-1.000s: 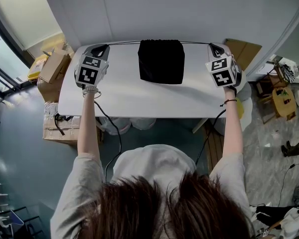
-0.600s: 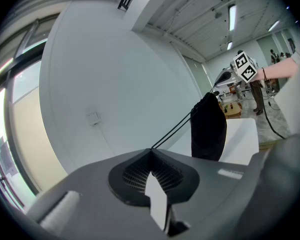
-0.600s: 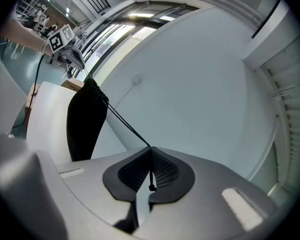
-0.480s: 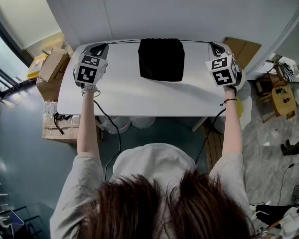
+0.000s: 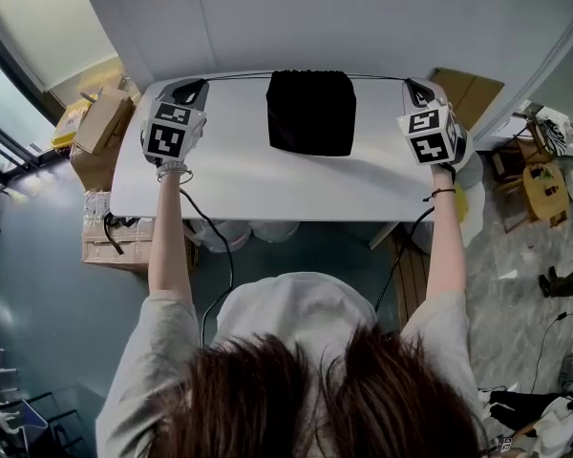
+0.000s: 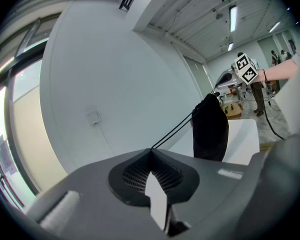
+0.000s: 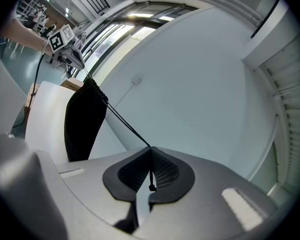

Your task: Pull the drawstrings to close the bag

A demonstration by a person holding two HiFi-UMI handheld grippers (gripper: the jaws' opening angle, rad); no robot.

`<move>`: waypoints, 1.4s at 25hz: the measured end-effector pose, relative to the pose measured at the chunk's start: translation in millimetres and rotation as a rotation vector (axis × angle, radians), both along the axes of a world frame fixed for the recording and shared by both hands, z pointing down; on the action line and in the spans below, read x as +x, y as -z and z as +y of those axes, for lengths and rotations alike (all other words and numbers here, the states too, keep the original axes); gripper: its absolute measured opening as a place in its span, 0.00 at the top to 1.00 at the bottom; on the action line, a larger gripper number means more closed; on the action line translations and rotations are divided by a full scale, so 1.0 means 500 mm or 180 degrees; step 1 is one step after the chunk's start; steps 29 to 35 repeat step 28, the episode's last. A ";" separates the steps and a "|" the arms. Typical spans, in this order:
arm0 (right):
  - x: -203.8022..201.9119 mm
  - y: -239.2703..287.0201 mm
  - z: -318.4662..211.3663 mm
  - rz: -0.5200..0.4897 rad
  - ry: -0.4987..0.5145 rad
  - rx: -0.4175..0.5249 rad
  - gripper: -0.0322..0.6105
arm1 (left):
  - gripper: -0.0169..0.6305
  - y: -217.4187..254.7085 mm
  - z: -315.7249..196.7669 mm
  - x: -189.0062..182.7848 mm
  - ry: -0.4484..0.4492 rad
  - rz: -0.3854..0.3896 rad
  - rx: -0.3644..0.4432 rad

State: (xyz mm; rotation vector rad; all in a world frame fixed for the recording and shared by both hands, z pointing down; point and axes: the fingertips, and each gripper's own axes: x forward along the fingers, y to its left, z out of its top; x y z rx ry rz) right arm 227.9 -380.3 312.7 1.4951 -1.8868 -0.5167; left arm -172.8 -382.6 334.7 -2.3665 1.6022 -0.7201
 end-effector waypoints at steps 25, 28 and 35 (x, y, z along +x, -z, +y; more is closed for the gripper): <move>0.007 0.030 0.001 0.0012 0.0018 0.0199 0.93 | 0.97 0.044 -0.012 0.002 -0.0039 0.0077 0.0192; 0.012 0.032 -0.004 0.0016 0.0027 0.0199 0.93 | 0.97 0.044 -0.020 0.005 -0.0040 0.0062 0.0188; 0.012 0.032 -0.004 0.0016 0.0027 0.0199 0.93 | 0.97 0.044 -0.020 0.005 -0.0040 0.0062 0.0188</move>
